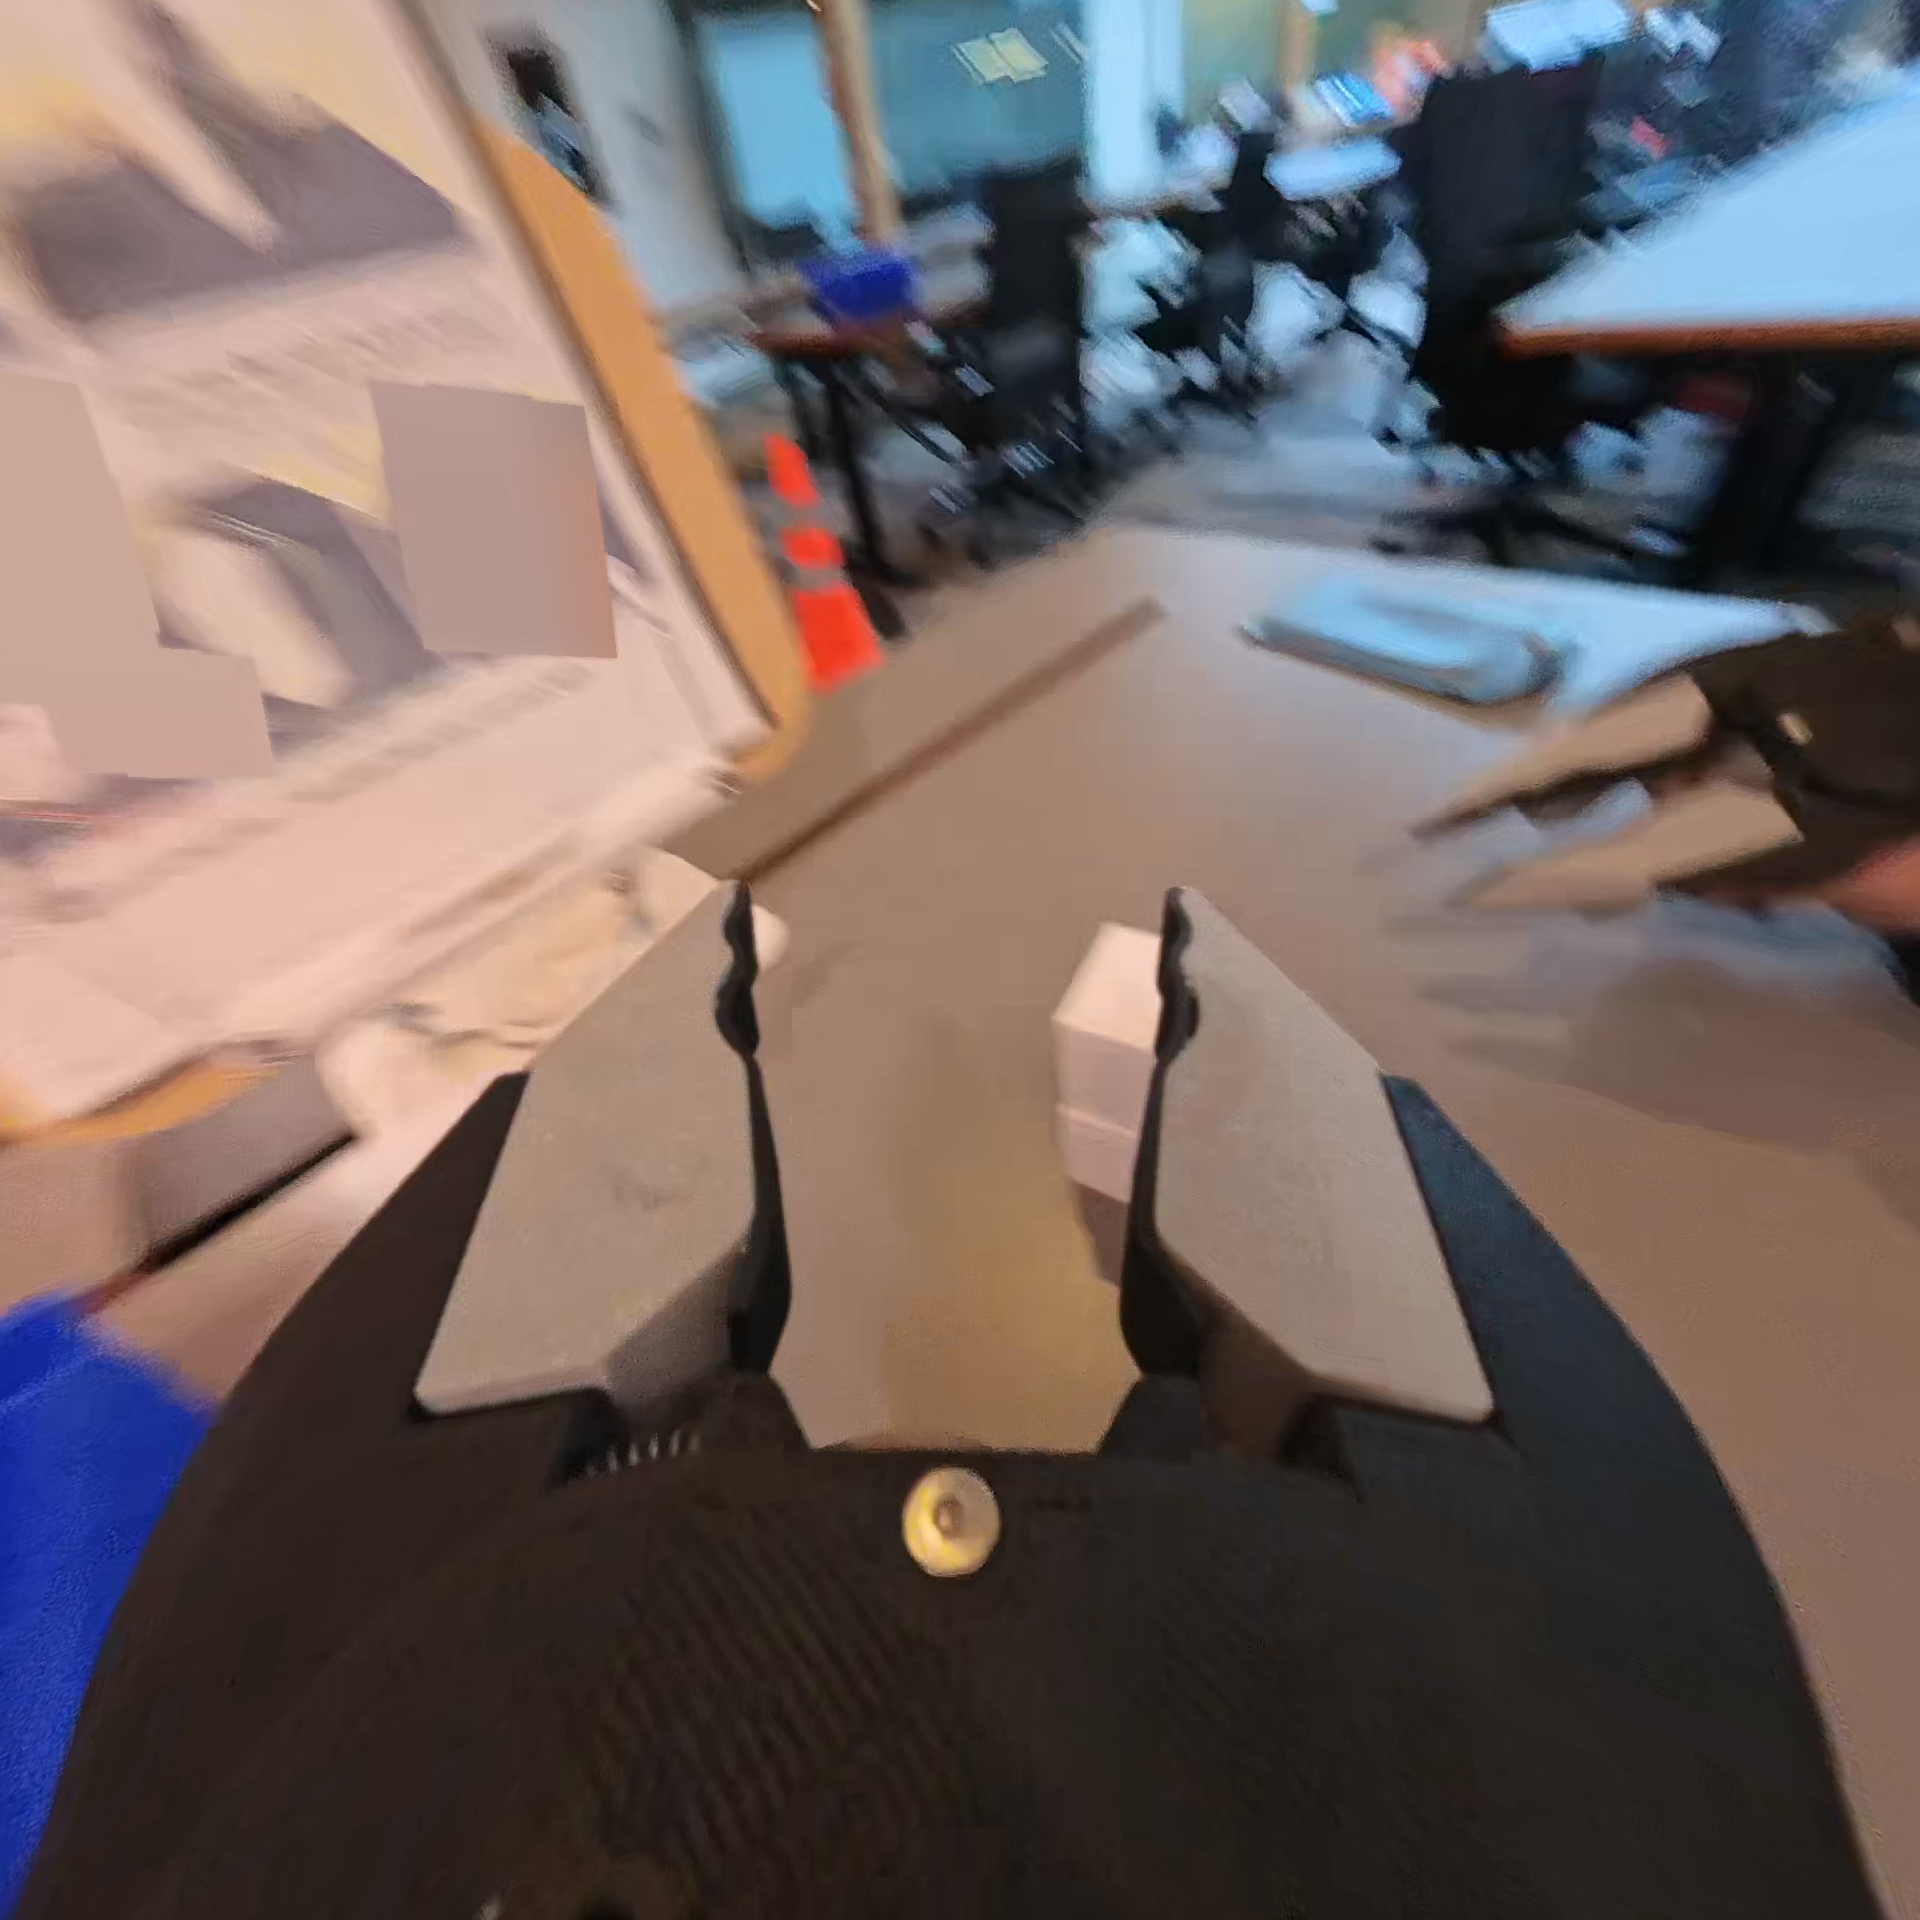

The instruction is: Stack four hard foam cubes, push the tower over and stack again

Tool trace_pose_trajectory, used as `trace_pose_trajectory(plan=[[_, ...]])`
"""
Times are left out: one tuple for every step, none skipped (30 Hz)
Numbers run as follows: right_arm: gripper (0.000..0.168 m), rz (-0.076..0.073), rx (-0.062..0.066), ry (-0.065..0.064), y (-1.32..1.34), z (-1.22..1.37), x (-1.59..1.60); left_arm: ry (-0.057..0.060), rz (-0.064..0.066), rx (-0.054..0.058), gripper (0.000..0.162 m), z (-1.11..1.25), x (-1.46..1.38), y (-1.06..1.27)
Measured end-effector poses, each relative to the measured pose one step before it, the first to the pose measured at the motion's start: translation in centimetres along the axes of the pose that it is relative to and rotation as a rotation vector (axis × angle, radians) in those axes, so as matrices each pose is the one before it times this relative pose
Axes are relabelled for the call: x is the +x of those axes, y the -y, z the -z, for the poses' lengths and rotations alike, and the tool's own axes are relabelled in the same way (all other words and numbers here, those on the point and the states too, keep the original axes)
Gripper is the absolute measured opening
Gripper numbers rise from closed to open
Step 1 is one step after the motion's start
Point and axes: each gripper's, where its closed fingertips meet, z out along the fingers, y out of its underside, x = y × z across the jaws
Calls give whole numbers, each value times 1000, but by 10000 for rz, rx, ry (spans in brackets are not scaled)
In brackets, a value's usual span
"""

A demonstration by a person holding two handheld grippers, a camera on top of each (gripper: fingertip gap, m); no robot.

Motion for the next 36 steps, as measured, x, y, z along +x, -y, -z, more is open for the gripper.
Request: trace_pose_trajectory(plan=[[28, 8, -39, 13, -86, -58, -45, 951, 56, 645, 67, 2156, -1948, 1842], [28, 13, -34, 7, -75, -51, -24, 952, 154, 628, 58, 2066, -2314, 1771], [28, 17, -25, -2, -62, -45, -24, 893, 177, 568, 51, 1854, -2513, 1554], [28, 12, -26, 0, -59, -41, -14, 852, 111, 438, 50, 1545, -2689, 1135], [28, 7, -21, -3, -40, -36, 6, 839, -27, 241, 50, 1173, -2816, 569], [28, 1, -15, -14, -50, -31, 25, 888, -148, -11, 50, 758, -2971, -73], [28, -14, -12, -11, -43, -42, 41, 915, -150, -389, 51, 259, -3047, -927], [28, -29, -15, 4, -65, -53, 11, 844, -45, -777, 59, -222, -2877, -1771], [28, -31, -37, 14, -102, -78, 2, 686, 118, -993, 72, -691, -2438, -2343], [28, -24, -55, 16, -137, -104, -14, 429, 202, -1059, 88, -1060, -1766, -2574], [28, -22, -57, 24, -143, -107, -39, 272, 183, -1027, 99, -1295, -1262, -2557], [28, -15, -51, 21, -120, -101, -48, 289, 149, -884, 100, -1405, -1025, -2297], [28, -4, -46, 5, -101, -72, -29, 361, 142, -671, 99, -1377, -916, -1877], [28, 3, -31, -7, -72, -65, -20, 311, 94, -466, 98, -1286, -655, -1436], [28, 1, -30, 0, -68, -49, -30, 171, 21, -341, 96, -1142, -288, -1126], [28, 2, -26, -1, -53, -41, -32, 96, -24, -320, 95, -1048, -22, -975], [28, 6, -18, -9, -44, -23, -12, 82, -50, -361, 95, -987, 119, -919], [28, 5, -18, -11, -54, -17, 9, 13, -122, -407, 95, -911, 306, -915], [28, -6, -23, -5, -56, -22, 24, -38, -186, -425, 95, -846, 416, -917], [28, -17, -16, -2, -46, 1, 35, 8, -199, -423, 92, -769, 292, -831], [28, -21, 8, -2, -3, 23, 50, 19, -147, -516, 86, -650, 147, -684], [28, -19, 29, -5, 52, 39, 43, -9, -24, -501, 80, -533, 102, -557], [28, -11, 37, -2, 74, 62, 40, -43, -122, -282, 79, -375, 156, -281], [28, -1, 33, -3, 85, 51, 25, 224, -351, -26, 60, -100, -227, 45], [28, 5, 38, -1, 91, 60, 10, 269, -412, 8, 52, 42, -335, 89], [28, 11, 42, 1, 109, 68, -7, 18, -206, -108, 52, 18, -8, -50], [28, 20, 39, 1, 95, 61, -19, -150, -80, -88, 52, 92, 184, -32], [28, 23, 33, 0, 99, 63, -19, -170, 13, -72, 52, 212, 134, 1], [28, 22, 33, -2, 91, 59, -20, -121, 71, 20, 52, 336, 14, 142], [28, 20, 41, -3, 106, 70, -19, -49, 89, 159, 52, 511, -119, 353], [28, 15, 36, 0, 91, 63, -20, -38, 68, 236, 52, 692, -126, 510], [28, 14, 34, -7, 93, 68, 5, -112, 21, 304, 52, 880, 64, 699], [28, 9, 47, -14, 105, 72, 9, -166, -30, 395, 52, 1073, 279, 940], [28, -4, 34, -9, 80, 51, 20, -244, -157, 479, 52, 1271, 610, 1193], [28, -16, 18, 0, 31, 25, 21, -277, -293, 512, 52, 1412, 883, 1390], [28, -17, 4, 5, 5, 1, 11, -366, -427, 544, 51, 1478, 1250, 1603]])
